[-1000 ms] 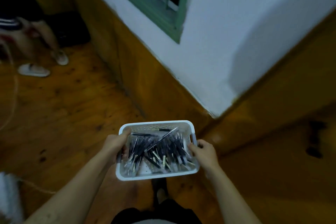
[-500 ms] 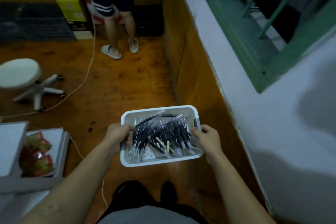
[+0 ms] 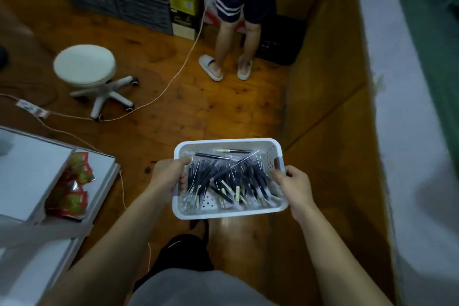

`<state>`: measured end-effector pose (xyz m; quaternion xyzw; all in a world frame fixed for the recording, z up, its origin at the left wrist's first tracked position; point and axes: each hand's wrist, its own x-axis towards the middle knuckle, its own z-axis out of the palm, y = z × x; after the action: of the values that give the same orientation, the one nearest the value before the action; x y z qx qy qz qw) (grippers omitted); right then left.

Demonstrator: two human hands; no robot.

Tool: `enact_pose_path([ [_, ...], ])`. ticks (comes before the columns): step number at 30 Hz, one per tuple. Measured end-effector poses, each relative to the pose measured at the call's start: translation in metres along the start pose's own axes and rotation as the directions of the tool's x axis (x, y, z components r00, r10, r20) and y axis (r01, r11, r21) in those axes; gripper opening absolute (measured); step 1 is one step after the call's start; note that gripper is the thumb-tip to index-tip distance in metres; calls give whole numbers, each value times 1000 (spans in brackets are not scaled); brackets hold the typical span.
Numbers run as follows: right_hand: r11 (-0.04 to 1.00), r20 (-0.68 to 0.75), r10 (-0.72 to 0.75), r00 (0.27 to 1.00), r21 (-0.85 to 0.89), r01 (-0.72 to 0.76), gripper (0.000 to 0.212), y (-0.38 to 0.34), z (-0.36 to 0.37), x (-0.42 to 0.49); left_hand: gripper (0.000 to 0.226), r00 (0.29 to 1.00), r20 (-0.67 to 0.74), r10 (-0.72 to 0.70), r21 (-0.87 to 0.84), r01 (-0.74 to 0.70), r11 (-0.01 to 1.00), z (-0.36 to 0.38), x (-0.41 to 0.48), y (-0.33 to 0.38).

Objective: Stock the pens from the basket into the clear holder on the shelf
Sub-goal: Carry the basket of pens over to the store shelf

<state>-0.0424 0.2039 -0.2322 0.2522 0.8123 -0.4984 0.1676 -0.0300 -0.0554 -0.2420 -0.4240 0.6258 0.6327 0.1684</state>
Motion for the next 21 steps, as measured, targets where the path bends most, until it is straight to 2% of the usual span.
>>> enact_pose_path([
  [6,992,107,-58,992,-104,70,26,-98,66,82,24,995,-94,22,-3,-22,1000,-42,77,81],
  [10,977,211,-96,973,-168,133,14,-150,104,123,12,975,-197,99,21,-96,995,-65,111,120],
  [13,966,267,-106,958,-200,163,15,-193,133,154,18,947,-296,121,52,-110,993,-78,132,143],
  [16,962,311,-112,944,-206,181,20,-233,163,186,27,926,-367,85,34,-78,996,-90,153,161],
  [21,904,482,-114,869,-312,292,9,-299,215,254,31,887,-461,-3,-61,-28,998,-108,200,201],
])
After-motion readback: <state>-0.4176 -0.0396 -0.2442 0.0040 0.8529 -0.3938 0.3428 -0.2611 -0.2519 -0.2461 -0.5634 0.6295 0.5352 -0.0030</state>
